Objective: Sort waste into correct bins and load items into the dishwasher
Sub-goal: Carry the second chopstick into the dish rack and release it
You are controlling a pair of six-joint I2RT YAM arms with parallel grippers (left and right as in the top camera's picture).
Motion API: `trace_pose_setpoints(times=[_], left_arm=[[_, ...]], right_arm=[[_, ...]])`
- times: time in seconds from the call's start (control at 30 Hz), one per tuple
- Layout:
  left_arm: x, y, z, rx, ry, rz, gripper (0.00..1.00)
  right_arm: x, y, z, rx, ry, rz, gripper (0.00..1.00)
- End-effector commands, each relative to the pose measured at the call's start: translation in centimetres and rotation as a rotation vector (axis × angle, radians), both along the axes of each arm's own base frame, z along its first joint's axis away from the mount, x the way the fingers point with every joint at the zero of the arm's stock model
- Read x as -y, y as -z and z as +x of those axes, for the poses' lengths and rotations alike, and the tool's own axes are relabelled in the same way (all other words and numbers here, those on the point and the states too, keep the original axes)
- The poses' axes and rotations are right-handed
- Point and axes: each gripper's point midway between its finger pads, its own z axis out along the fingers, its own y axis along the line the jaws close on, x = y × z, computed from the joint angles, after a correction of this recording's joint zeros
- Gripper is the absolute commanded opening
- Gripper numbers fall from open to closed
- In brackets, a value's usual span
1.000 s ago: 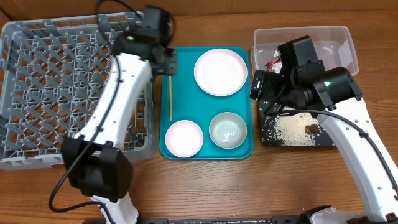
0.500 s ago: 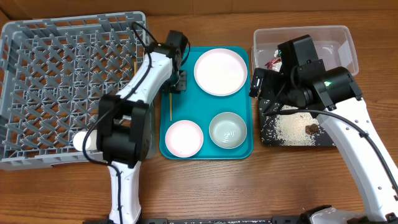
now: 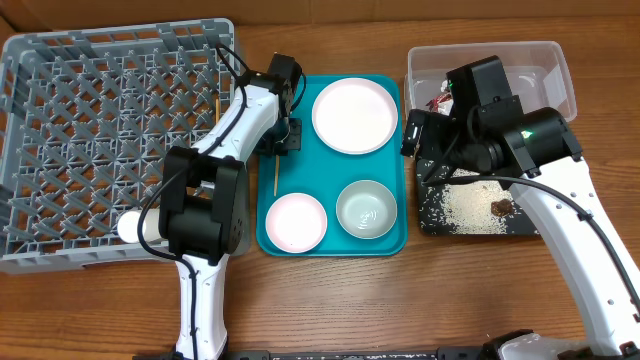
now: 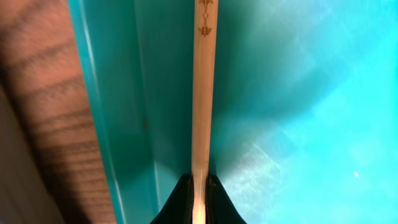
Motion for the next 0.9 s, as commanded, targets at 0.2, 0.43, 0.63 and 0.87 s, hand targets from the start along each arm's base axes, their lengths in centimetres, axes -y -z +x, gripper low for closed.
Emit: trace_pose_setpoints(times=[0.2, 0.43, 0.63, 0.87], left_arm=[[-0.7, -13.2, 2.4, 0.263, -0.026, -0.007, 0.04], [-5.6, -20.4, -0.4, 0.354, -0.089, 0.143, 0.04], [-9.4, -18.3, -0.6, 0.289, -0.173, 0.145, 0.04], [-11.9, -12.7, -0.3, 0.203, -0.171, 0.163, 0.04]], right_arm=[[0.1, -0.6, 0.1, 0.019, 0.009, 0.003, 1.00], [0.1, -0.6, 0.1, 0.019, 0.008, 0.003, 1.00], [0.1, -0.6, 0.1, 0.019, 0.008, 0.003, 1.00], [0.1, -0.6, 0.2, 0.020, 0.009, 0.003, 1.00]])
